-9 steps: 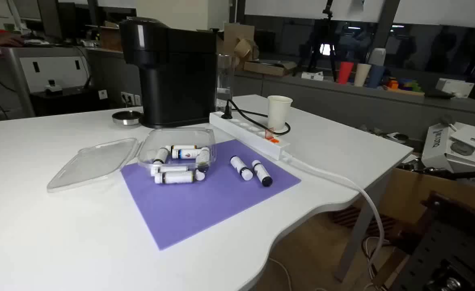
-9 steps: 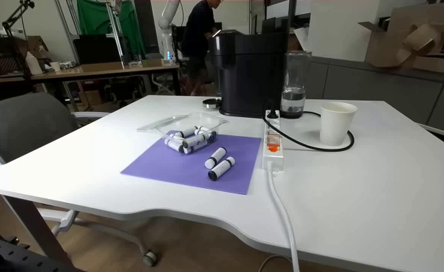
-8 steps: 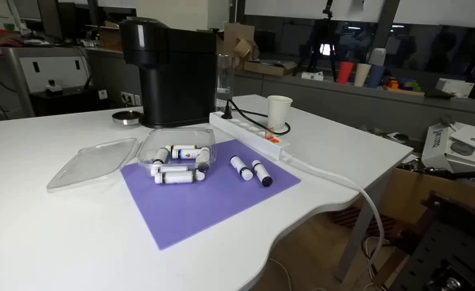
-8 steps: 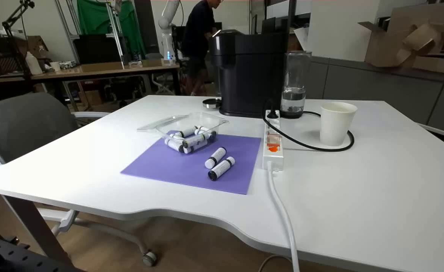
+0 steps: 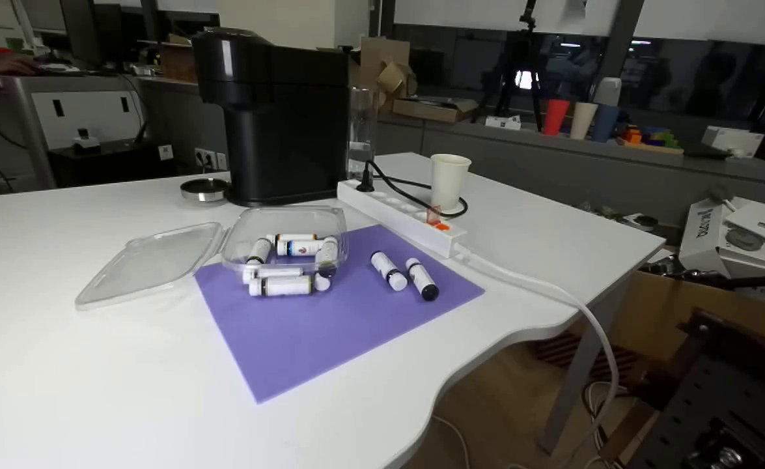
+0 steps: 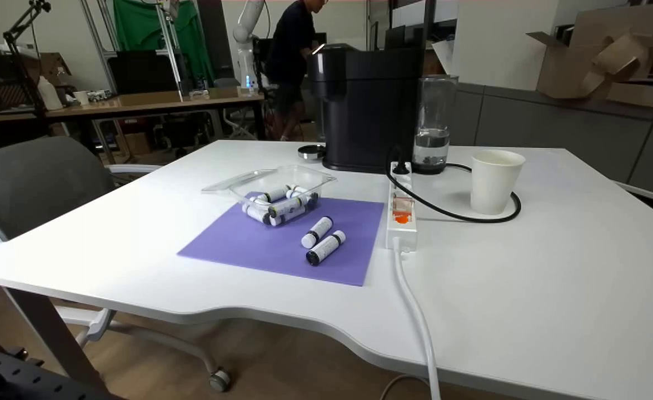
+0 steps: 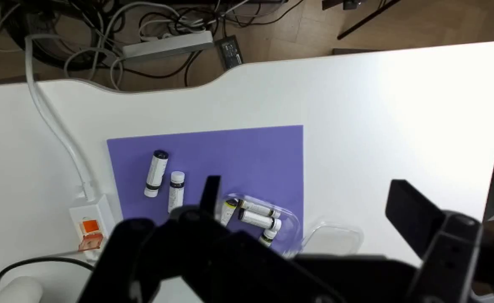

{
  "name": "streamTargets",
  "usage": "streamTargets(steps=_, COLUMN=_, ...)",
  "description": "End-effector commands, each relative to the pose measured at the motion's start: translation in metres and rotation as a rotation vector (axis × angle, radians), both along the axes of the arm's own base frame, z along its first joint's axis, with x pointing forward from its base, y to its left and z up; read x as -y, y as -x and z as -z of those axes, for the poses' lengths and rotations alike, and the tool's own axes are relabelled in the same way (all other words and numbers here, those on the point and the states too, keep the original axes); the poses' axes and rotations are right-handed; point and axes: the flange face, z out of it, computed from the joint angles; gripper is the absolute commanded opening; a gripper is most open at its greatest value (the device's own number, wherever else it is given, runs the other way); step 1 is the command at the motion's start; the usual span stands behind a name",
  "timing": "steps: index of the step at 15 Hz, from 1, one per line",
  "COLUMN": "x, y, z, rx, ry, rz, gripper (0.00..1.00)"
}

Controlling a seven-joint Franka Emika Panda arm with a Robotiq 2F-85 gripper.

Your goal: Switch on the extension cord

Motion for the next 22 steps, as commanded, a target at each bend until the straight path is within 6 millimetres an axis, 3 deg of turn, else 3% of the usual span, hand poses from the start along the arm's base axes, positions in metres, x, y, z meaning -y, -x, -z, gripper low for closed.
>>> streamTargets(steps=1, x=0.0, y=0.0, z=-0.001, rx=-0.001, ry=0.0, rz=0.0, gripper=1.0)
streamTargets(steps=3, x=0.002, y=-0.006, z=-0.001, rx=0.052, ry=0.035, rz=-0.006, gripper=1.0)
streamTargets(steps=6, x=0.021, y=-0.03, z=0.007, rx=0.105, ry=0.091, rz=-0.014, gripper=1.0)
streamTargets(steps=13, x=0.11, y=-0.093, z=0.066, rx=0.024, ry=0.125, rz=-0.036, gripper=1.0)
streamTargets(steps=17, x=0.161, y=-0.128, z=0.08, rx=-0.016, ry=0.14, rz=-0.038, gripper=1.0)
streamTargets(steps=18, x=0.142, y=-0.104, z=0.082, rx=-0.001, ry=0.119, rz=-0.045, gripper=1.0)
streamTargets(steps=20, x=0.158, y=-0.119, z=0.087, rx=-0.014, ry=0.128, rz=-0.033, gripper=1.0)
streamTargets(steps=22, x=0.159, y=-0.125, z=0.088, rx=-0.018, ry=0.131, rz=-0.035, gripper=1.0)
